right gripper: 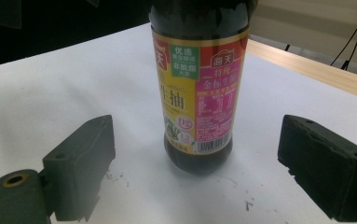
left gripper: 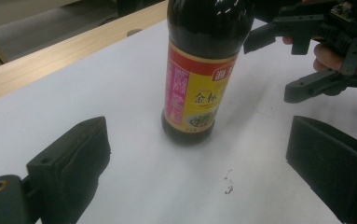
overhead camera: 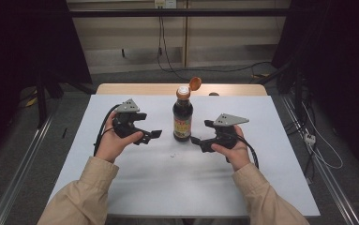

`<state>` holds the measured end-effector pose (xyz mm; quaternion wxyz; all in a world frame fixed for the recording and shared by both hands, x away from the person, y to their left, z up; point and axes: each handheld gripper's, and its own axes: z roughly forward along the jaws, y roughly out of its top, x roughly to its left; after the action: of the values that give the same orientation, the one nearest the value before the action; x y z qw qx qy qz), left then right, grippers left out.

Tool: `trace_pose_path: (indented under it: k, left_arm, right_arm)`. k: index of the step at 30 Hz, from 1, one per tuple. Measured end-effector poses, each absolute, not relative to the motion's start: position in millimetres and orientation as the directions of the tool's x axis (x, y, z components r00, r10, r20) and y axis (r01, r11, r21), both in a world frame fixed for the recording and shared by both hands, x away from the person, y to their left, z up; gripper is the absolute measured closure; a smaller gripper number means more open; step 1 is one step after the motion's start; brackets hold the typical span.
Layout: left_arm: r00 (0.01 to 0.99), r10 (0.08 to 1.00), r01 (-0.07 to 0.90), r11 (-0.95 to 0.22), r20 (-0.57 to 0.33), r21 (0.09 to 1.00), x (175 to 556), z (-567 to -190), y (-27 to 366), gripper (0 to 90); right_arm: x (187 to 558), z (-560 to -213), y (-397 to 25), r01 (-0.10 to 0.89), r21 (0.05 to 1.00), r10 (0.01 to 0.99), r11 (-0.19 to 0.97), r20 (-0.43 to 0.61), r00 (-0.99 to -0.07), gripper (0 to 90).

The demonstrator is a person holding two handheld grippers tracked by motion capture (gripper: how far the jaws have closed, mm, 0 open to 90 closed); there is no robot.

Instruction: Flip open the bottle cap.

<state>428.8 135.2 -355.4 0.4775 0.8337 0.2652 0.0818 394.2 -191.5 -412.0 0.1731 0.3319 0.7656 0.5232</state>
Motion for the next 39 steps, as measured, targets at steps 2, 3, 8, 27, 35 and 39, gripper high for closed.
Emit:
trace_pose_path:
  k: [2, 3, 8, 27, 35, 39]
  left_arm:
    - [0.846, 0.520, 0.364, -0.402, -0.118, 0.840, 429, -357, 137, 5.8]
    - [0.844, 0.523, 0.368, -0.404, -0.119, 0.838, 428, -358, 138, 5.8]
    - [0.839, 0.529, 0.378, -0.400, -0.127, 0.835, 427, -365, 142, 5.8]
    - [0.831, 0.541, 0.390, -0.394, -0.133, 0.832, 416, -377, 159, 5.8]
    - [0.828, 0.545, 0.397, -0.401, -0.133, 0.825, 413, -383, 163, 5.8]
    - [0.826, 0.546, 0.399, -0.392, -0.140, 0.829, 411, -384, 165, 5.8]
  right_arm:
    - [393, -412, -192, 0.321, 0.914, 0.694, 0.246, 0.065, -0.717, 10.9]
    - [393, -411, -193, 0.321, 0.914, 0.695, 0.249, 0.062, -0.716, 11.1]
    - [390, -413, -195, 0.327, 0.913, 0.694, 0.245, 0.070, -0.717, 11.3]
    - [371, -415, -213, 0.341, 0.907, 0.708, 0.248, 0.071, -0.703, 11.3]
    - [366, -417, -218, 0.339, 0.908, 0.711, 0.248, 0.066, -0.700, 11.4]
    - [363, -418, -219, 0.339, 0.907, 0.712, 0.250, 0.065, -0.700, 11.4]
